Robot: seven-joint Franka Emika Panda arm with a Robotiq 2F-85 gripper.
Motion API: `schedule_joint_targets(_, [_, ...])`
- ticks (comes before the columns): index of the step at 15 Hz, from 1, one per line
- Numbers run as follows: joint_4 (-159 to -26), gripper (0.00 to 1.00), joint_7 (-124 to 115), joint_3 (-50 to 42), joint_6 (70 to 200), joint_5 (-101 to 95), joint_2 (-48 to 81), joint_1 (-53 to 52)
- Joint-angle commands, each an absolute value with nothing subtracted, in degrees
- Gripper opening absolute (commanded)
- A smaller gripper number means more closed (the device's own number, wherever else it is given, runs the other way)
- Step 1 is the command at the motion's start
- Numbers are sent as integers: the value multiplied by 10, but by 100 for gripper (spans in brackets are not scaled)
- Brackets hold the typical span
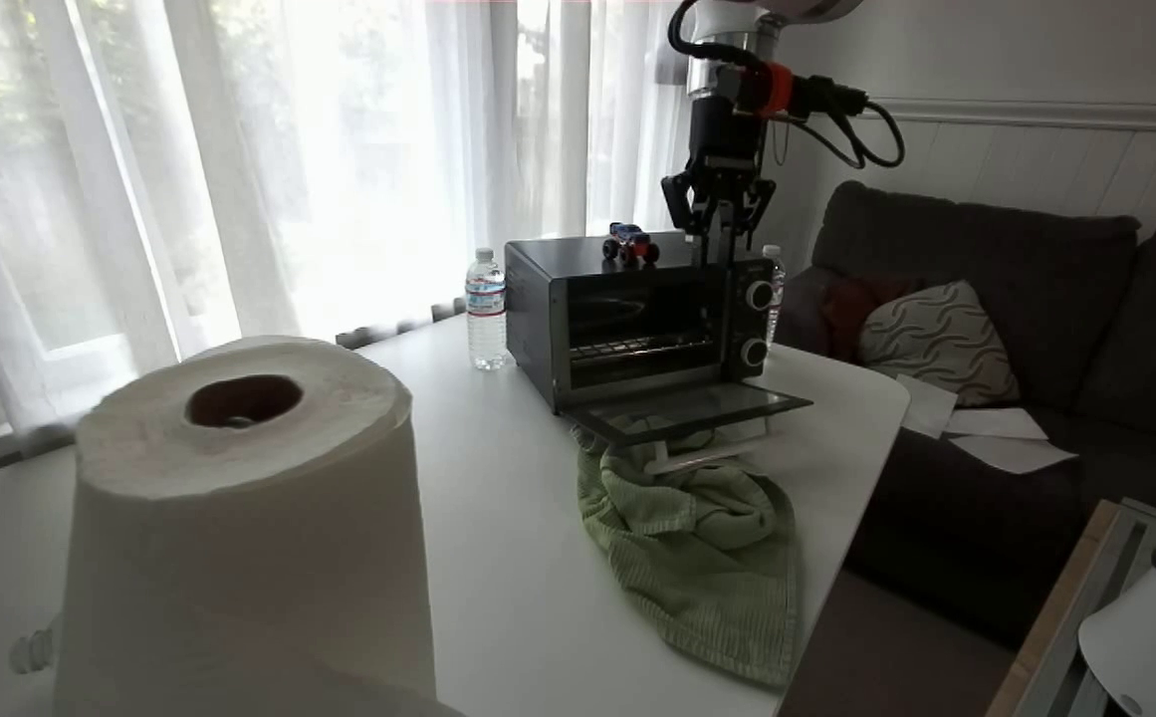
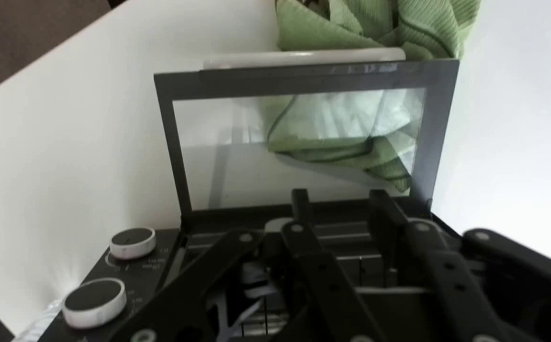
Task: Open the toaster oven.
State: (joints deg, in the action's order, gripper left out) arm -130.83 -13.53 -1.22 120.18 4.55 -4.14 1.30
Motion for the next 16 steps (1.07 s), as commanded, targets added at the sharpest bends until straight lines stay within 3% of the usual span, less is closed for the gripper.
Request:
schedule_joint_targets(1, [-1332,68,-117,-13,1266,24,-85,17])
schedule_joint_targets(6, [-1371,99,-132,-8,1373,6,-95,19])
schedule_joint_targets(16, [-1498,100,-245,5,1527,-90,-124,38])
